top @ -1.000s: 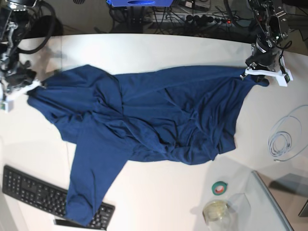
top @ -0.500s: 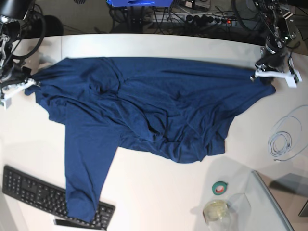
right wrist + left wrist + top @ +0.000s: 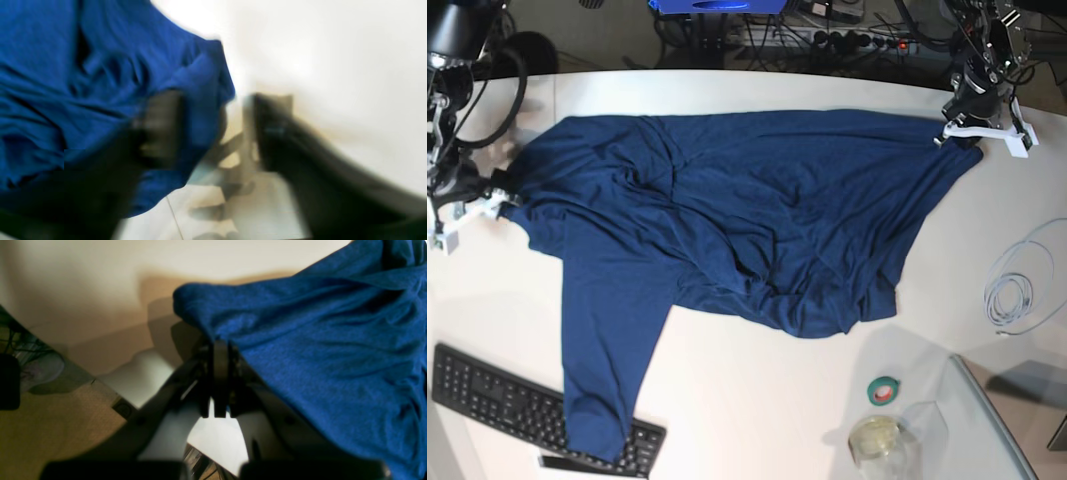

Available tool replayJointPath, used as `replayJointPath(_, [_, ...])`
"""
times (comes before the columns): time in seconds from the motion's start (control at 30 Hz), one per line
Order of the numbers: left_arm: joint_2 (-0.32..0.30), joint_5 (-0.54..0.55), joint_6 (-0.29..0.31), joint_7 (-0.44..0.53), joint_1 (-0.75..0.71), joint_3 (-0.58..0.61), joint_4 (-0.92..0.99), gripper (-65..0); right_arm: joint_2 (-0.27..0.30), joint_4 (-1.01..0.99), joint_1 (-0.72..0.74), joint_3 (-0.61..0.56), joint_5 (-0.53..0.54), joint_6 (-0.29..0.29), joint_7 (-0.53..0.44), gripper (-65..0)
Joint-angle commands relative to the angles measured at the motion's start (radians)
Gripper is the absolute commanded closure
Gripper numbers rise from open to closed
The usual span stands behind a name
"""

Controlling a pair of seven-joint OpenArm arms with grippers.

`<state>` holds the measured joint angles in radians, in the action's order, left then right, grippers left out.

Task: Layout the t-shirt on the table in an organized manner, then fold the t-shirt properly
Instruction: 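Pull the shirt taut between both grippers, away from each other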

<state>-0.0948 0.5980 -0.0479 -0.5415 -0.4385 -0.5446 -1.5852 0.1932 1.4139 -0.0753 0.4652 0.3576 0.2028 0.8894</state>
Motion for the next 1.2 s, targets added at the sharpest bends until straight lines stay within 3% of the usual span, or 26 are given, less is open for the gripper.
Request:
replayJointPath(0.0, [-0.010,-0.002,0.007,0.019,-0.004,-0.007,-0.014,0.0,0.012,0.032,0.009,0.008,0.007,0.001,-0.013,-48.2])
replayJointPath(0.03, [-0.009,-0.002,0.007,0.019,-0.006,-0.007,-0.016,0.0,0.010,0.057,-0.002,0.022,0.007,0.001,-0.020,-52.1])
replayJointPath(0.07, [-0.009,-0.002,0.007,0.019,-0.006,-0.007,-0.016,0.0,-0.001,0.087,-0.025,0.062,0.011,0.001,-0.031,-51.9])
replayJointPath(0.17, [-0.009,-0.002,0.007,0.019,-0.006,-0.010,-0.014,0.0,-0.113,0.212,-0.120,0.182,0.019,0.010,-0.074,-47.4])
replayJointPath(0.23, [-0.009,-0.002,0.007,0.019,-0.007,-0.012,-0.014,0.0,-0.149,0.264,-0.185,0.178,0.016,0.019,-0.085,-46.1])
replayJointPath(0.33, [-0.009,-0.002,0.007,0.019,-0.007,-0.010,-0.017,0.0,-0.159,0.267,-0.258,0.126,0.019,0.080,-0.086,-45.5])
replayJointPath(0.43, [-0.009,-0.002,0.007,0.019,-0.007,-0.012,-0.017,0.0,-0.200,0.247,-0.286,0.120,0.019,0.085,-0.088,-45.5])
replayJointPath(0.7, [-0.015,-0.002,0.007,0.019,-0.007,-0.013,-0.017,0.0,-0.258,0.268,-0.337,0.096,0.018,0.086,-0.079,-45.3])
replayJointPath(0.87, [-0.015,-0.002,0.007,0.019,-0.007,-0.013,-0.017,0.0,-0.258,0.247,-0.341,0.014,0.018,0.086,-0.086,-45.3])
replayJointPath(1.17, [-0.016,-0.002,0.007,0.019,-0.007,-0.015,-0.014,0.0,-0.260,0.158,-0.321,0.004,0.018,0.086,-0.086,-45.3])
